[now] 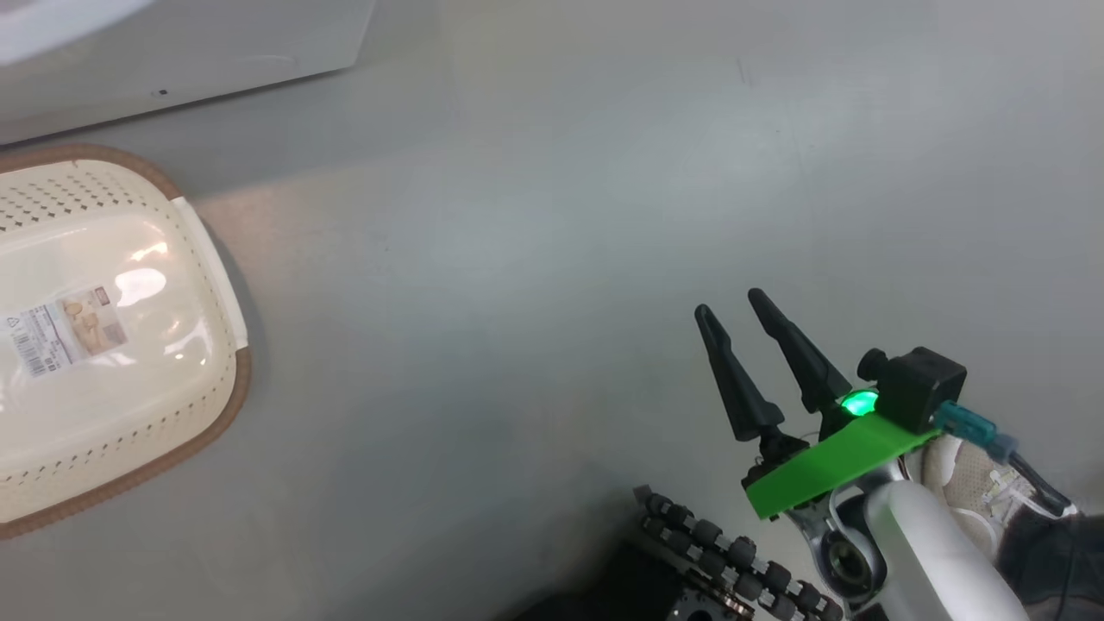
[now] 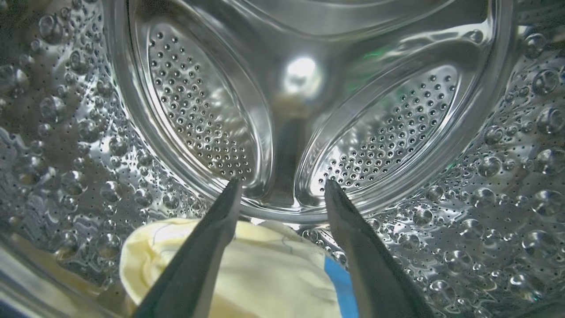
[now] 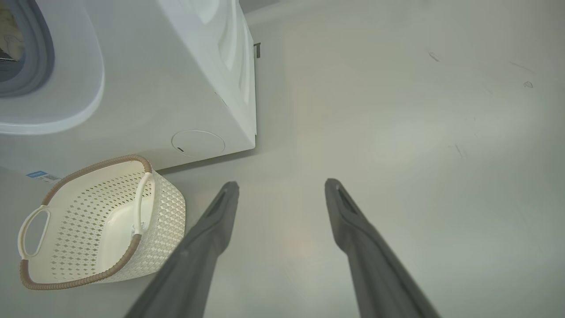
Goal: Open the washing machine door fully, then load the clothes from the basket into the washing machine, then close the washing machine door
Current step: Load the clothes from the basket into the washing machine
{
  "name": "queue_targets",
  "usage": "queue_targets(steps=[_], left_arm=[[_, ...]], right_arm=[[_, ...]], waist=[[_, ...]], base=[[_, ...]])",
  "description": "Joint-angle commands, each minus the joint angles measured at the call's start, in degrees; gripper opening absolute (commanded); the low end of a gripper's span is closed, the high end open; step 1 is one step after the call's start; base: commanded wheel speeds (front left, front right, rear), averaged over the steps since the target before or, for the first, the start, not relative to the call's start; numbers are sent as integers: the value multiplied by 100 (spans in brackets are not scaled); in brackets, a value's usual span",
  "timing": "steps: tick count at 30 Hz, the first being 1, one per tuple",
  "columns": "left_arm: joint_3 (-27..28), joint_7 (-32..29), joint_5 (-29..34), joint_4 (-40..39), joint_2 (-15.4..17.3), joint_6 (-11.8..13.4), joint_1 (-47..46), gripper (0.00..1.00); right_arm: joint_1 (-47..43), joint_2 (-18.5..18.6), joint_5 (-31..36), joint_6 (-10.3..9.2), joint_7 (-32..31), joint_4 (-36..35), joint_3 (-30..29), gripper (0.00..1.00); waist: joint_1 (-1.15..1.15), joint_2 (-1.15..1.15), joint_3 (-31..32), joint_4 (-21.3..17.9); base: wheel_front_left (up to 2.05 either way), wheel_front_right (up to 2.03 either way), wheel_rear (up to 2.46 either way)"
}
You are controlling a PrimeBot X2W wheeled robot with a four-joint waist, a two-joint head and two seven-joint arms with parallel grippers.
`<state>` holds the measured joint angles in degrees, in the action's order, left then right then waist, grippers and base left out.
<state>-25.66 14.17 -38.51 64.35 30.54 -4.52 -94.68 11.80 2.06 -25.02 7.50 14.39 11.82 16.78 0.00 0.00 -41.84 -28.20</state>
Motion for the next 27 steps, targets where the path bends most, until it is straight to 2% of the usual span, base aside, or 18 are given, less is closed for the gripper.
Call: queue_targets(steps=[1, 9, 13, 20, 27], left_arm=[[98, 39, -43, -118, 124, -18, 18, 100], [301, 79, -225, -123, -223, 4, 687, 100], [456, 81, -213, -361, -349, 48, 1180, 100], [785, 82, -198, -898, -780, 78, 2200, 100], [1011, 82, 111, -1597, -1190, 236, 3322, 100]], right_arm=[[-12, 82, 46, -1, 61, -90, 41, 100], [137, 82, 231, -1, 61, -18, -226, 100], [162, 82, 362, -1, 61, 55, -410, 100], [102, 82, 658, -1, -45, 138, -822, 100], [1, 82, 983, -1, -340, 11, -1157, 100]], waist=[[0, 0, 52, 67], [0, 0, 308, 424], [0, 0, 532, 602], [0, 0, 1084, 1047], [0, 0, 1692, 1481]], base=[[0, 0, 0], [0, 0, 0], [0, 0, 0], [0, 0, 0], [0, 0, 0]])
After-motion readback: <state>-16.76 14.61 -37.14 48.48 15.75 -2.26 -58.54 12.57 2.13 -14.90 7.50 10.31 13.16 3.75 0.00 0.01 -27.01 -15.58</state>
